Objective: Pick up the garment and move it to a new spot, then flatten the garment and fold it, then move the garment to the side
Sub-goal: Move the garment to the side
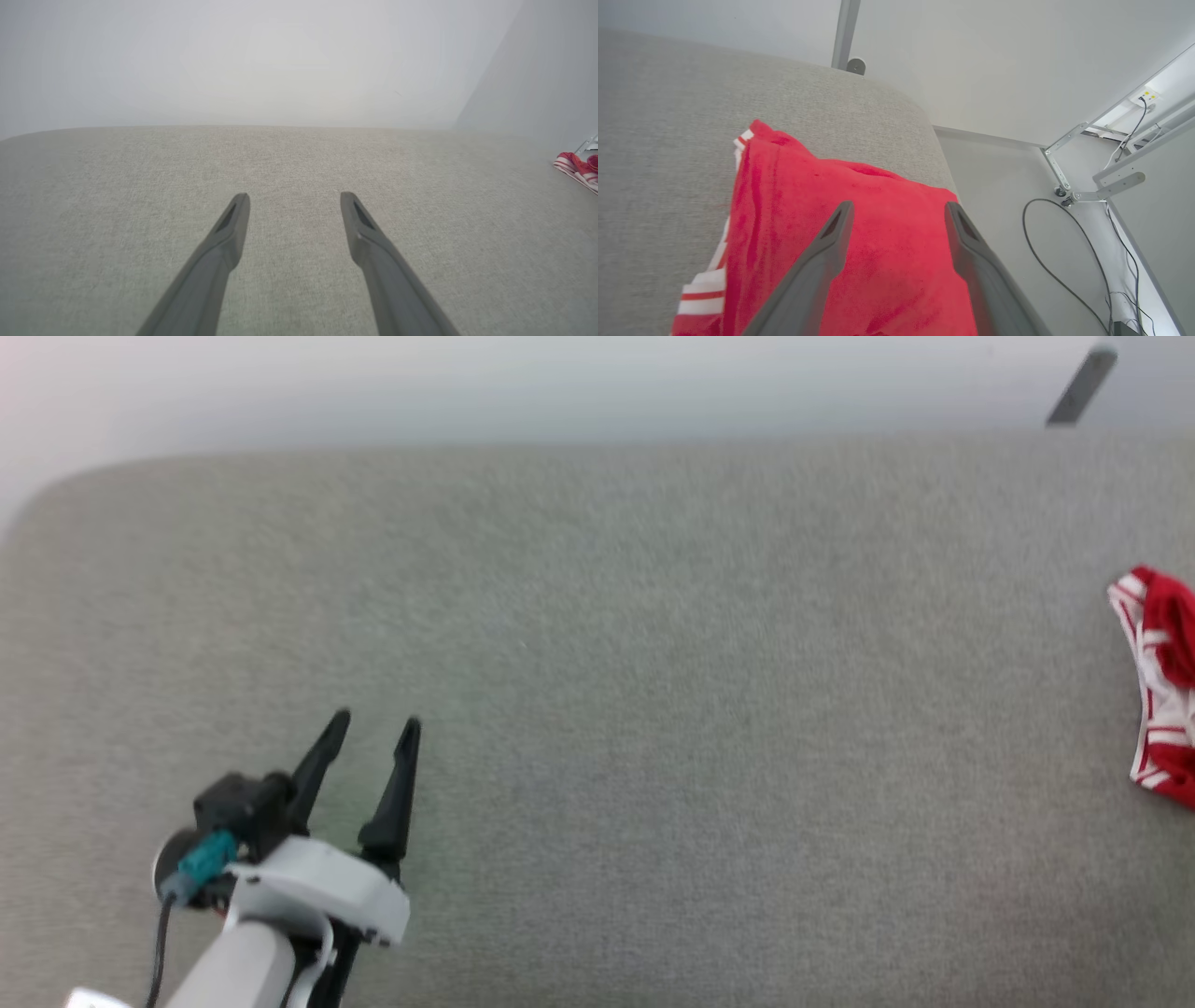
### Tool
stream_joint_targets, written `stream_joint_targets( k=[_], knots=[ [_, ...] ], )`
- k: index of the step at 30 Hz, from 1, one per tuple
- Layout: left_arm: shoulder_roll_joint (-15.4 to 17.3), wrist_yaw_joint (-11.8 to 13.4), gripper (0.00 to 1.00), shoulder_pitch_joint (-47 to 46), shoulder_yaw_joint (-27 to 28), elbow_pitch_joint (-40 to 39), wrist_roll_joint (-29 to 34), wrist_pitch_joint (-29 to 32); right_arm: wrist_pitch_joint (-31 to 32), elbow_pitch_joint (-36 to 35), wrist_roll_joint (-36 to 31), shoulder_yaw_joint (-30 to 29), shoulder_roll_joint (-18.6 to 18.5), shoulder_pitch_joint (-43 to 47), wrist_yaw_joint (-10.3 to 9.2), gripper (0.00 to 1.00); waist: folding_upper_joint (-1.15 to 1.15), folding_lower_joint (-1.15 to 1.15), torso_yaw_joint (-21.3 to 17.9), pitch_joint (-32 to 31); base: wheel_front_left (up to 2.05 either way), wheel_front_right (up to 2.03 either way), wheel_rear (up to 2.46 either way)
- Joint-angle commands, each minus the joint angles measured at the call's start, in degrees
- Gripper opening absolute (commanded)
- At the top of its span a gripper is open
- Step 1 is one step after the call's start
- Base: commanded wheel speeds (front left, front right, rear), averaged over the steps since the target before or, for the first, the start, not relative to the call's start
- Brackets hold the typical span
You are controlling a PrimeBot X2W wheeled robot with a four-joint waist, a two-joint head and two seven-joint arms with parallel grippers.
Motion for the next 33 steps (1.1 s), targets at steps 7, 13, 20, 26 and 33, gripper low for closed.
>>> stream_joint_targets(
  k=[7,13,20,26,33],
  knots=[
    [0.55,1.66,1.0,6.33,1.4,-0.5,-1.23,-0.4,-3.75,-2.76,3.05,0.64,5.86,7.62,-0.09,1.0,0.0,0.0,4.62,-10.6,0.0,0.0,0.0],
    [2.09,3.65,1.0,11.11,3.49,-1.81,-1.5,-0.61,-4.31,-10.44,5.8,2.24,9.21,14.49,-0.09,1.0,0.0,0.0,5.41,-13.77,0.0,0.0,0.0],
    [3.65,5.5,1.0,16.04,7.02,-3.73,-1.27,-0.72,-4.32,-24.08,8.13,0.92,12.0,24.3,-0.09,1.0,0.0,0.0,5.83,-16.04,0.0,0.0,0.0],
    [3.27,6.02,1.0,19.33,9.81,-5.39,-0.75,-0.78,-4.34,-33.71,6.94,-1.79,14.65,32.06,-0.09,1.0,0.0,0.0,6.26,-17.45,0.0,0.0,0.0],
    [2.67,4.55,1.0,22.03,12.15,-6.08,0.42,-0.71,-4.34,-42.73,3.68,-5.25,18.56,39.53,-0.09,1.0,0.0,0.0,6.45,-18.53,0.0,0.0,0.0]
  ],
)
